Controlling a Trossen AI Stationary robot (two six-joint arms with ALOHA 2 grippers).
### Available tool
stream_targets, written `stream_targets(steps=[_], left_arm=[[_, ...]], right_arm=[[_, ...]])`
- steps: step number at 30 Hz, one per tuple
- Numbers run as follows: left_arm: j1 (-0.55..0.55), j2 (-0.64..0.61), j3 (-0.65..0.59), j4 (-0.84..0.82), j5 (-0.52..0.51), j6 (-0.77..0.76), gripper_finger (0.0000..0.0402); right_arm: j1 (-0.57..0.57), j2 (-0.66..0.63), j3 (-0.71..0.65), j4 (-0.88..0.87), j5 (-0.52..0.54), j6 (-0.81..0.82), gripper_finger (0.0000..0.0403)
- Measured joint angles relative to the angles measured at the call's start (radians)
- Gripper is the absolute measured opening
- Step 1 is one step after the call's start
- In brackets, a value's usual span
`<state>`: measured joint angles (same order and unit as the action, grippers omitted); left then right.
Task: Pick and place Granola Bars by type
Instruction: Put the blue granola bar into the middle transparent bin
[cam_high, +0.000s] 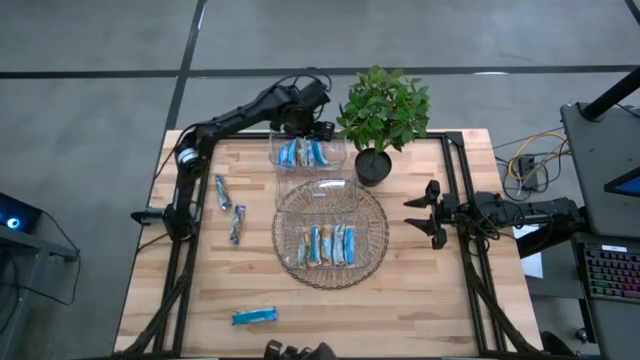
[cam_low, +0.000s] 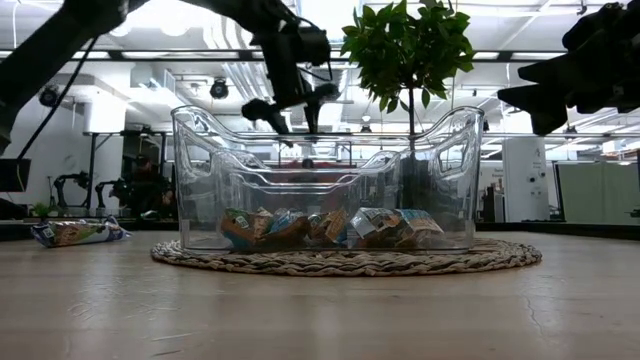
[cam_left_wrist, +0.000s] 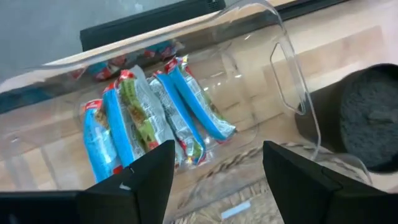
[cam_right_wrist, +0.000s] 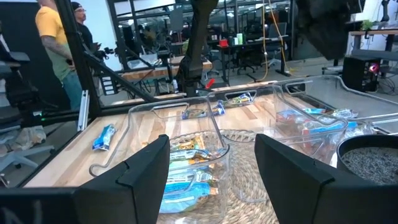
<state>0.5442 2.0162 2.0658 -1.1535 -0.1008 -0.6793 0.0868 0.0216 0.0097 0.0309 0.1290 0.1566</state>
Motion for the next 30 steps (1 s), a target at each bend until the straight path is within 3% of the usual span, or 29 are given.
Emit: stream_targets(steps=[8,20,30], left_arm=[[-0.007,-0.151,-0.152,0.02,0.0,-0.003,0.0224],[-0.029,-0.513,-0.619,0.152,-0.001,-0.085,0.0224],[-0.028,-0.793,-0.953,0.169,-0.074,-0.21,0.0224]], right_arm=[[0.0,0.001,0.0,0.0,0.001,0.0,0.0224],[0.0,0.0,0.0,0.0,0.001,0.0,0.0224],[0.0,0.0,0.0,0.0,0.002,0.0,0.0224]])
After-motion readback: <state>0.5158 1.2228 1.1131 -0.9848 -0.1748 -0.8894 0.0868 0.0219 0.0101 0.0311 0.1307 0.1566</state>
